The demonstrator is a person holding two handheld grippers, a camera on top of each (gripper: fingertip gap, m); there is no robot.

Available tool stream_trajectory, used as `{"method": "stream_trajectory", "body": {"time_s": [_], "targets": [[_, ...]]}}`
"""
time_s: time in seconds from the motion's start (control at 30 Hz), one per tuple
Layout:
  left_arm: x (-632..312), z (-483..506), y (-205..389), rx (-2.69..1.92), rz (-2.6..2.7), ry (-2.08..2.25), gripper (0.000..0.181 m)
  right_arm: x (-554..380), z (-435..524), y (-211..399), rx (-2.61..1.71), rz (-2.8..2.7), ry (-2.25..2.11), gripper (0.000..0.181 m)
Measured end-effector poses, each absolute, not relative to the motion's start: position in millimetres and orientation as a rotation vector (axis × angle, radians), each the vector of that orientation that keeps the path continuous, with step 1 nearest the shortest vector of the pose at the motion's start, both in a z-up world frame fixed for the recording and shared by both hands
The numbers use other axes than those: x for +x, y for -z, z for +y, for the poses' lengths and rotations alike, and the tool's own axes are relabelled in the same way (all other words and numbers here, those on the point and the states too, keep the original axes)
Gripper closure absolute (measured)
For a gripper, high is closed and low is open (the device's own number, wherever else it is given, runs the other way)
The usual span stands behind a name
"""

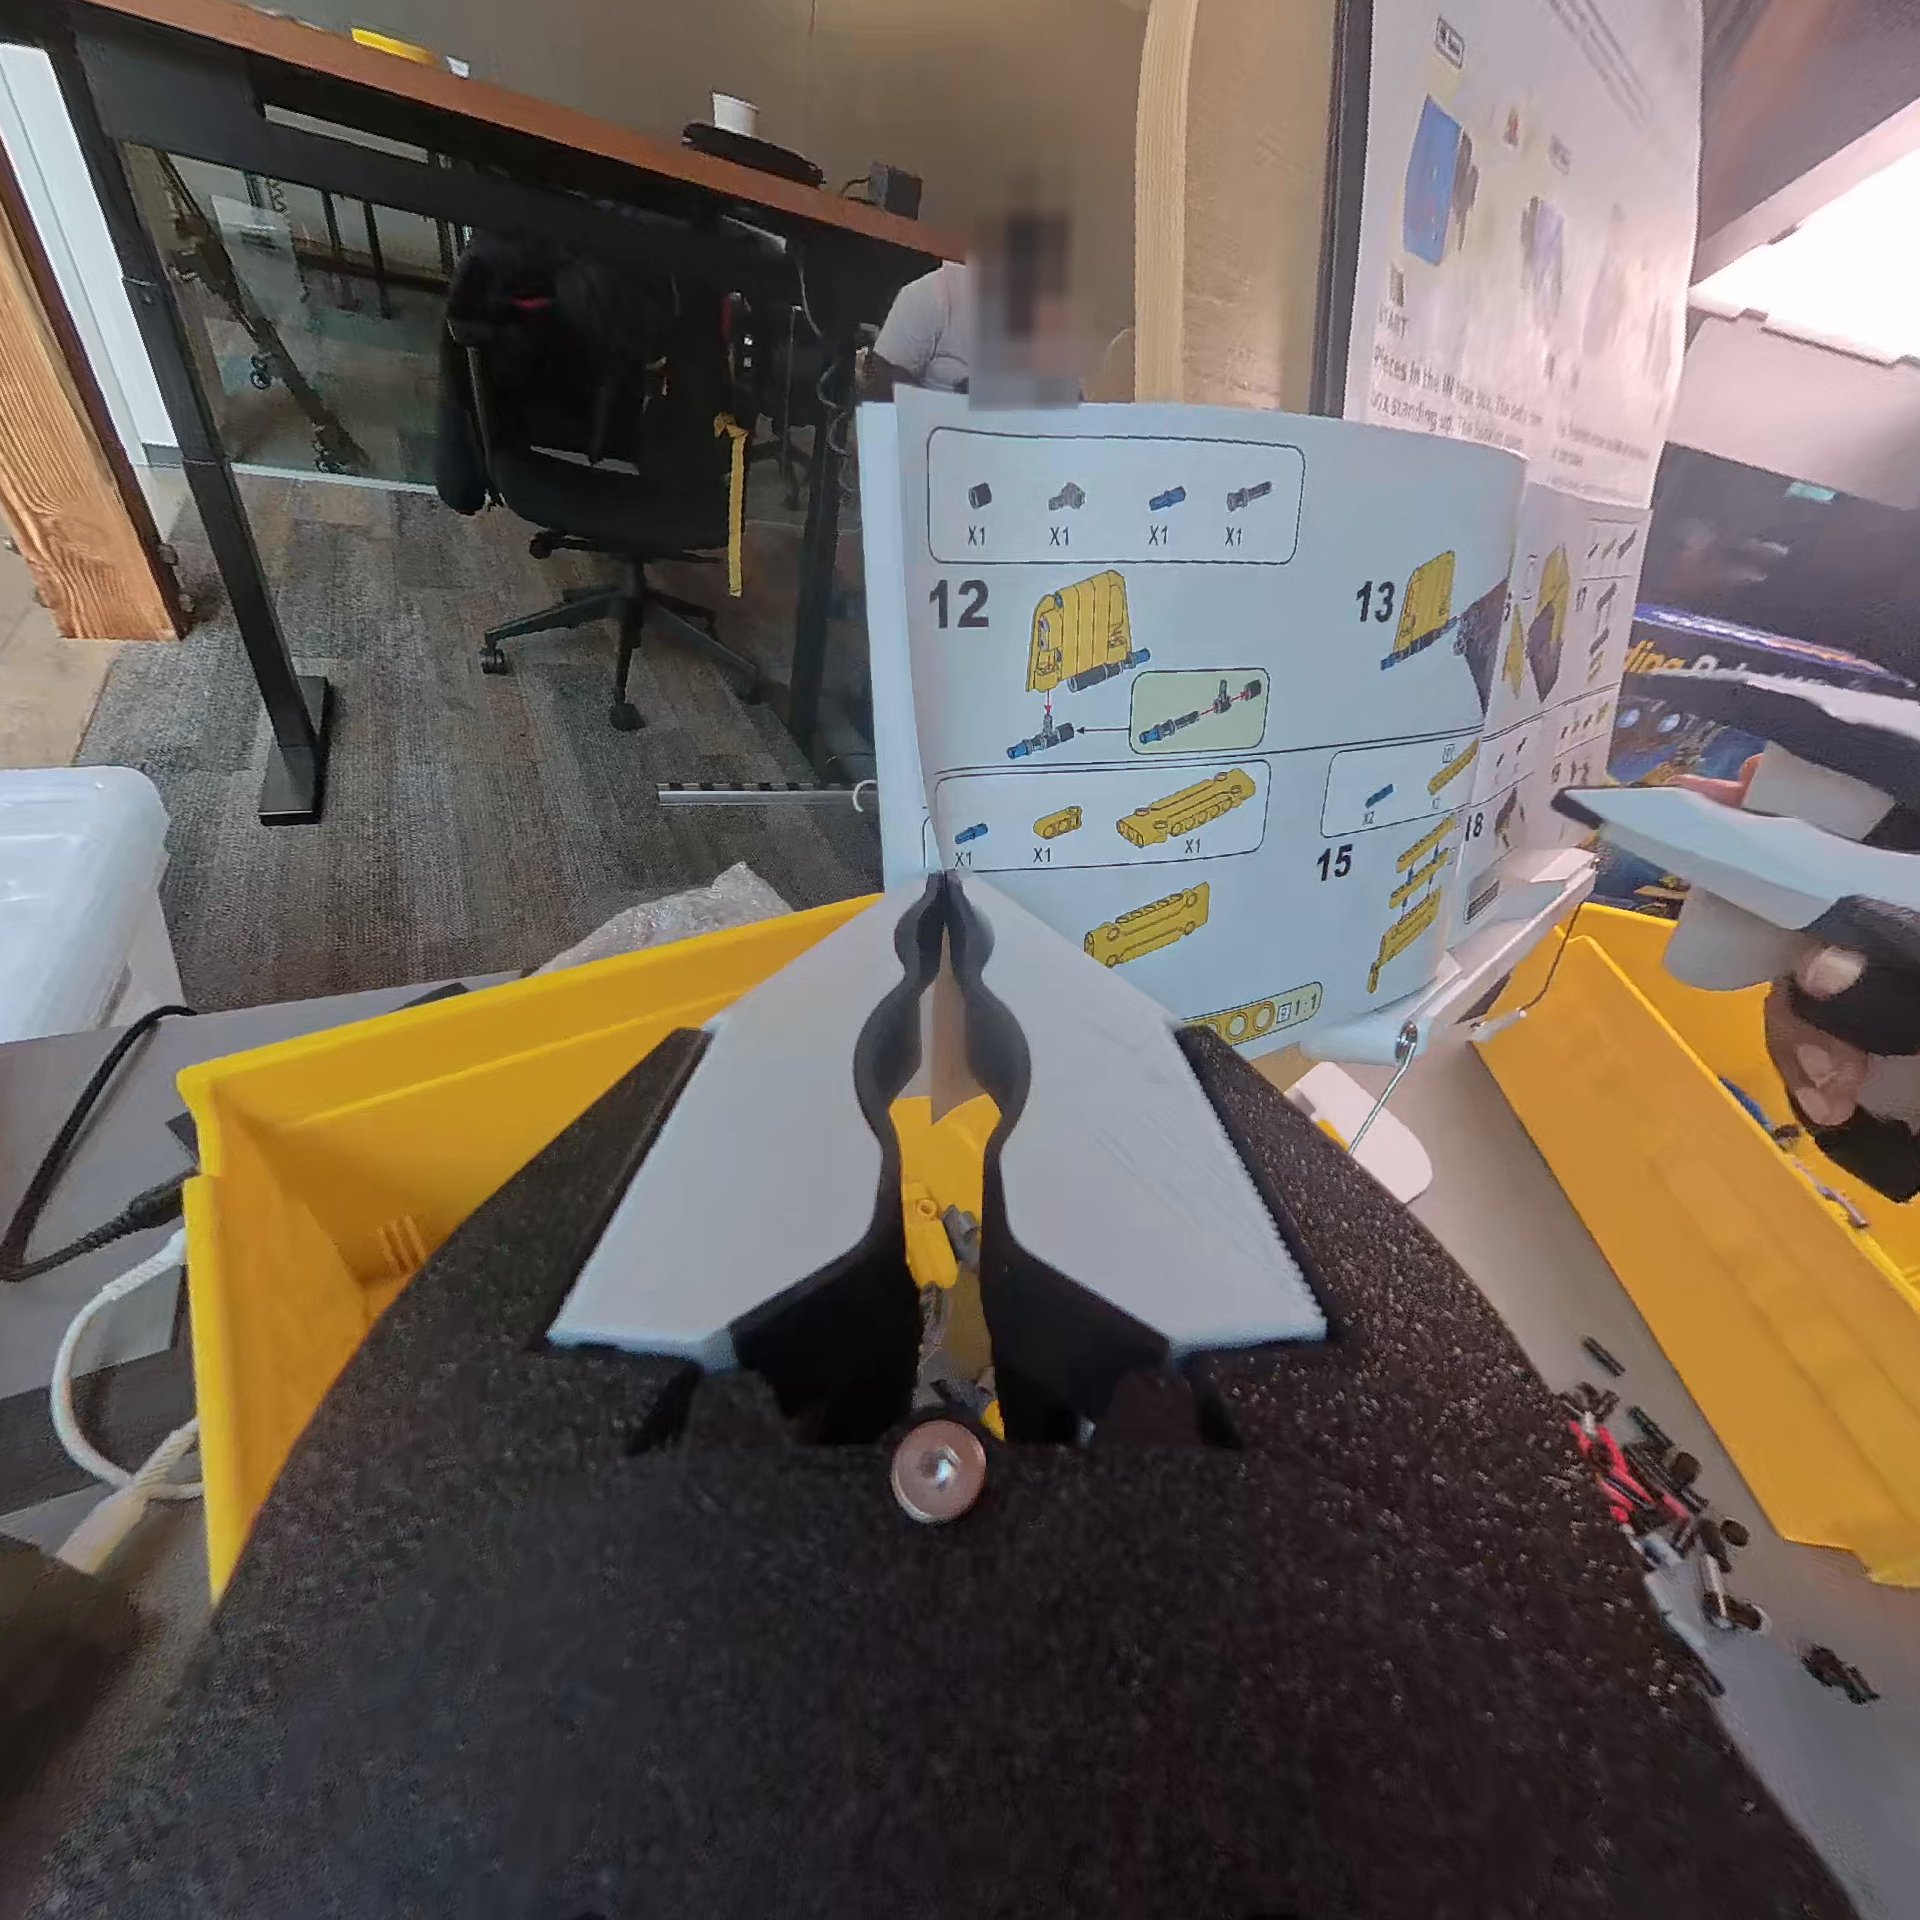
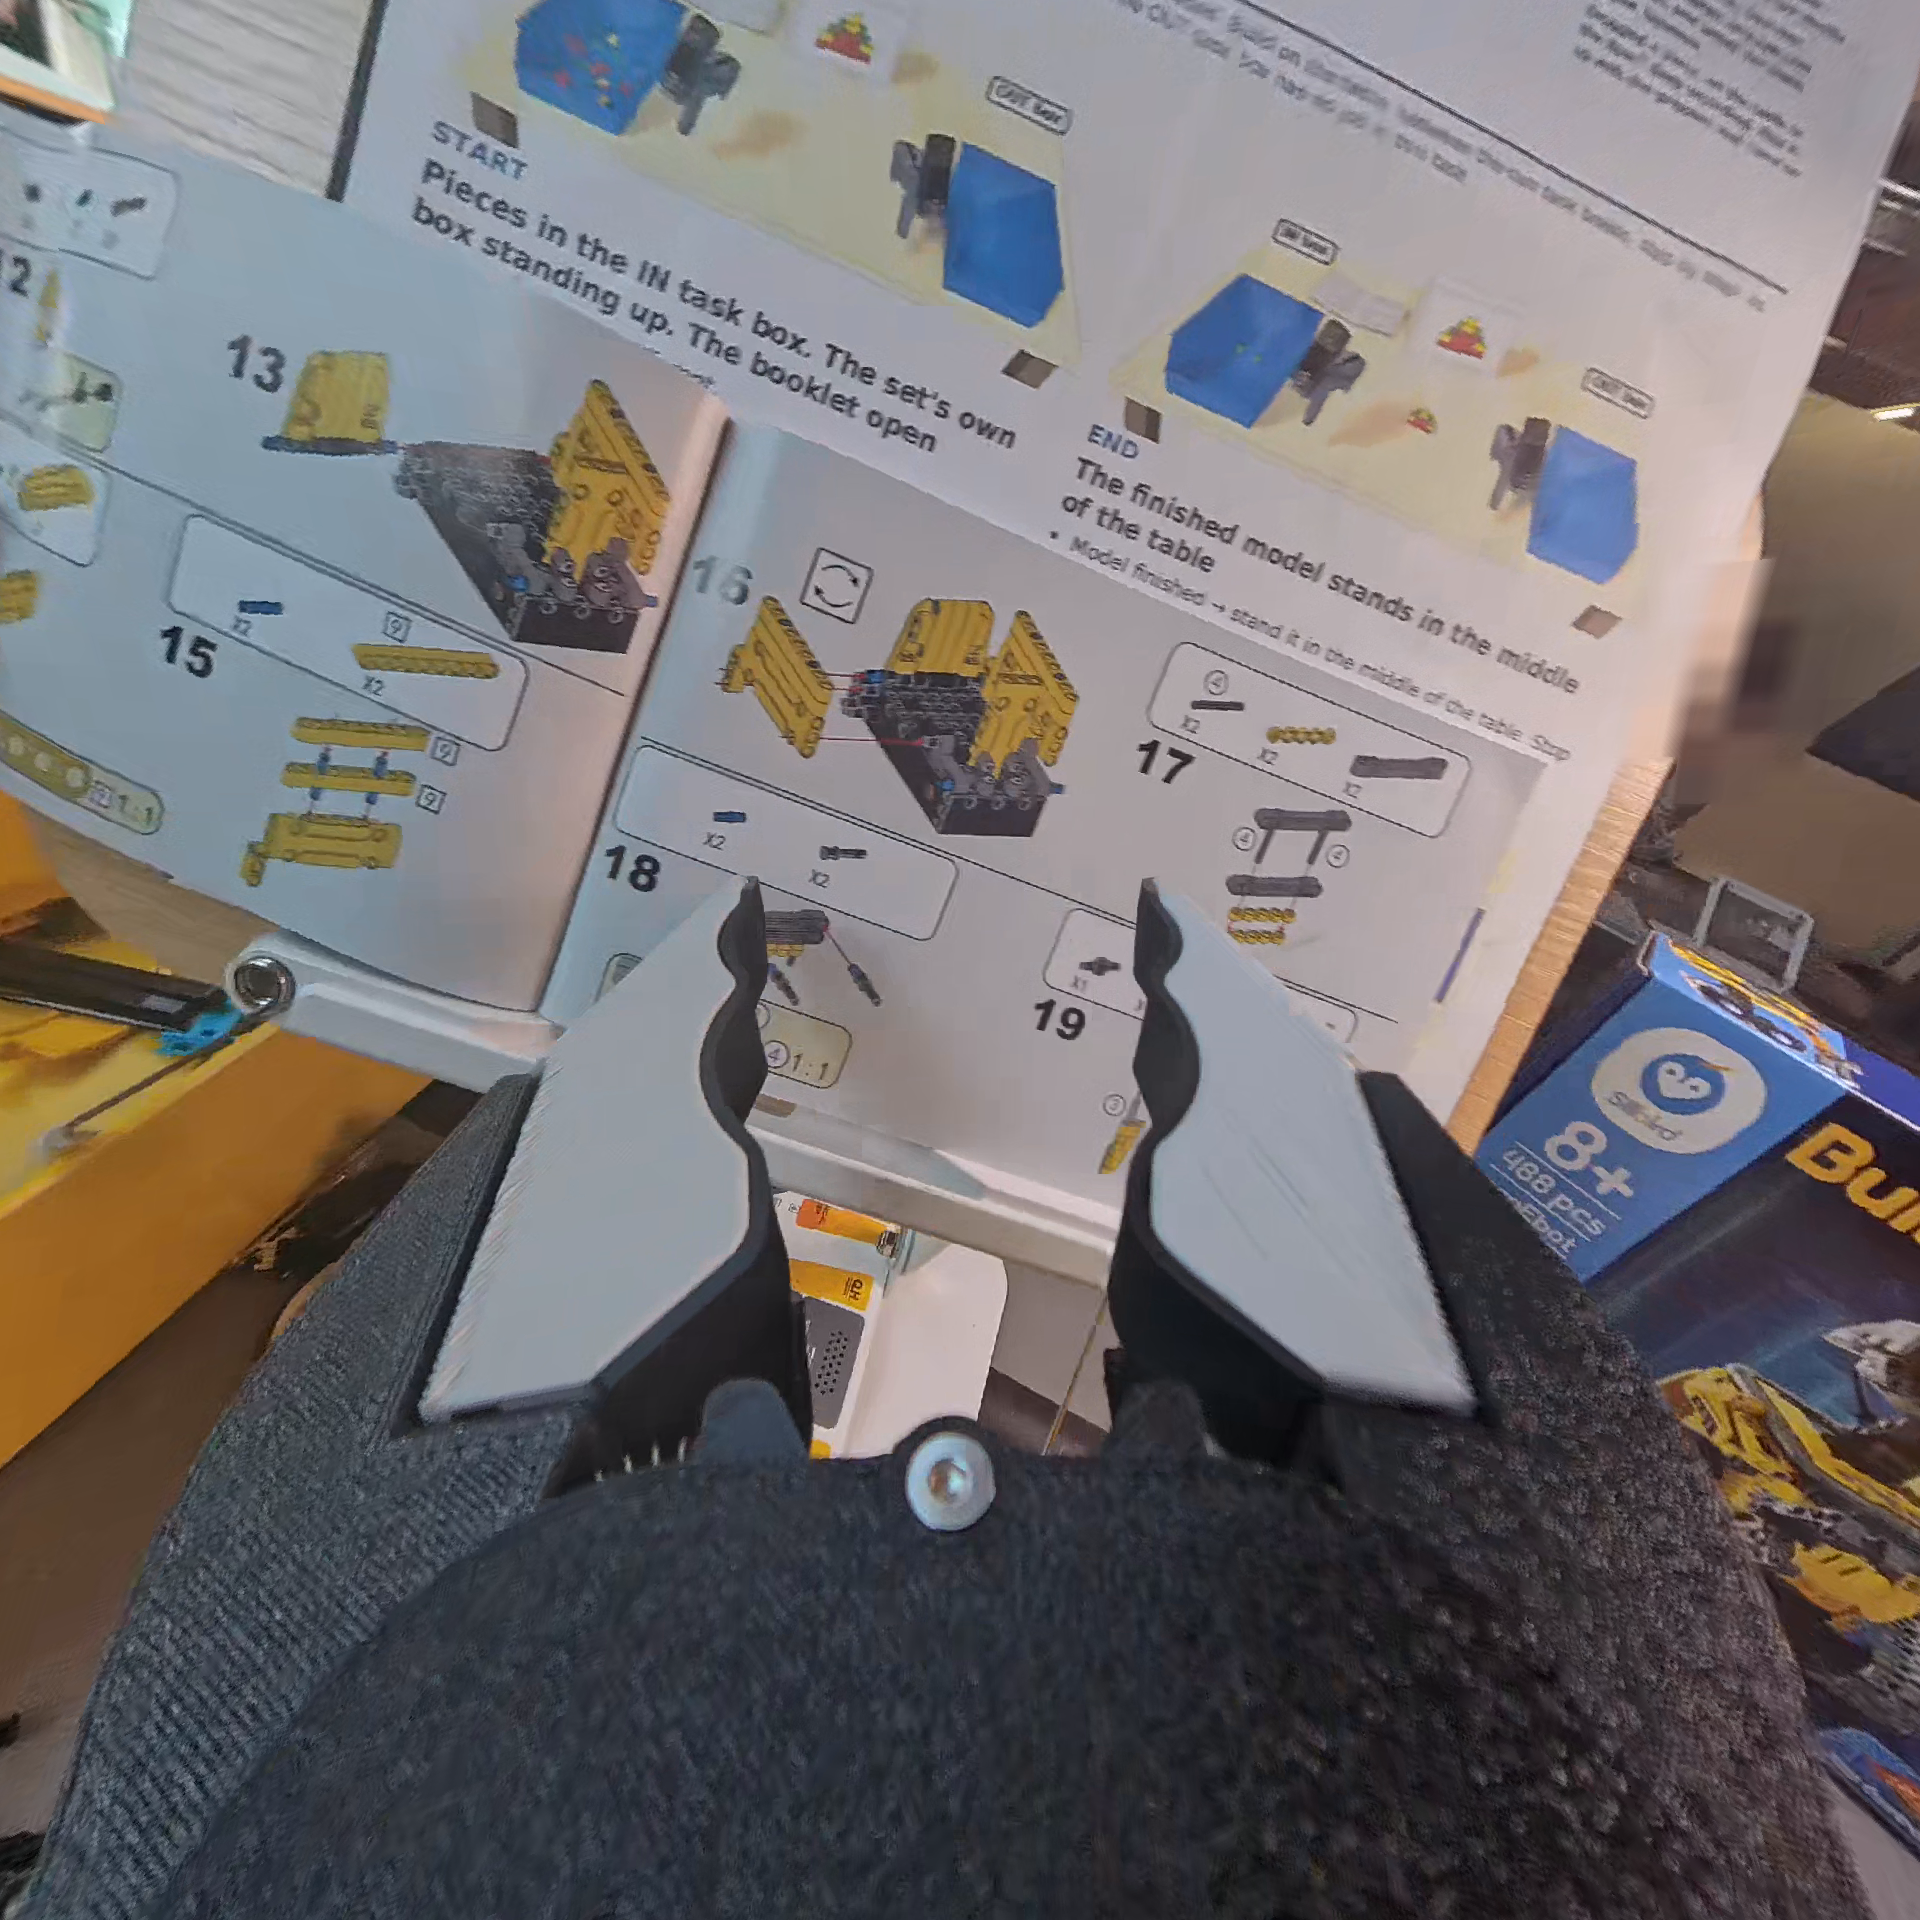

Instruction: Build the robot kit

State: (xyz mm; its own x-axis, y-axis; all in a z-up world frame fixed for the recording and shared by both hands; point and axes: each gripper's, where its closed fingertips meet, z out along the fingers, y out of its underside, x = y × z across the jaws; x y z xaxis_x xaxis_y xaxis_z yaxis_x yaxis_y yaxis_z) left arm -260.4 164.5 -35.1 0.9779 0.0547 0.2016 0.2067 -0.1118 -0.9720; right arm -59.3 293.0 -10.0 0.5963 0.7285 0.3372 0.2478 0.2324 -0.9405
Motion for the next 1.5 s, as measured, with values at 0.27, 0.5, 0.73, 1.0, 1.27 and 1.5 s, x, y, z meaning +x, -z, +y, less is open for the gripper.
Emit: {"method": "stream_trajectory", "body": {"time_s": [0.27, 0.5, 0.73, 1.0, 1.27, 1.5], "targets": [[-263.5, 174.4, 37.0, -1.717, -0.172, 0.039, 0.181, -8.8, 378.4, 5.7, -1.514, -0.784, -0.503, 0.056], [-260.7, 167.4, 33.0, -1.681, -0.189, 0.037, 0.181, -23.8, 390.0, 30.3, -1.623, -0.978, -0.962, 0.083], [-248.8, 179.3, 26.6, -1.687, -0.135, 0.02, 0.181, 7.0, 369.1, 29.4, -1.617, -0.959, -1.089, 0.125], [-243.3, 186.4, 25.1, -1.682, -0.111, 0.047, 0.181, 15.6, 363.2, 27.9, -1.594, -0.99, -1.024, 0.13], [-247.2, 187.5, 32.0, -1.669, -0.084, 0.045, 0.181, 56.5, 376.0, -13.6, -1.52, -0.774, -0.374, 0.123], [-248.2, 190.1, 33.7, -1.655, -0.094, 0.029, 0.181, -76.3, 249.8, -15.6, -1.33, -1.176, -0.463, 0.125]]}}
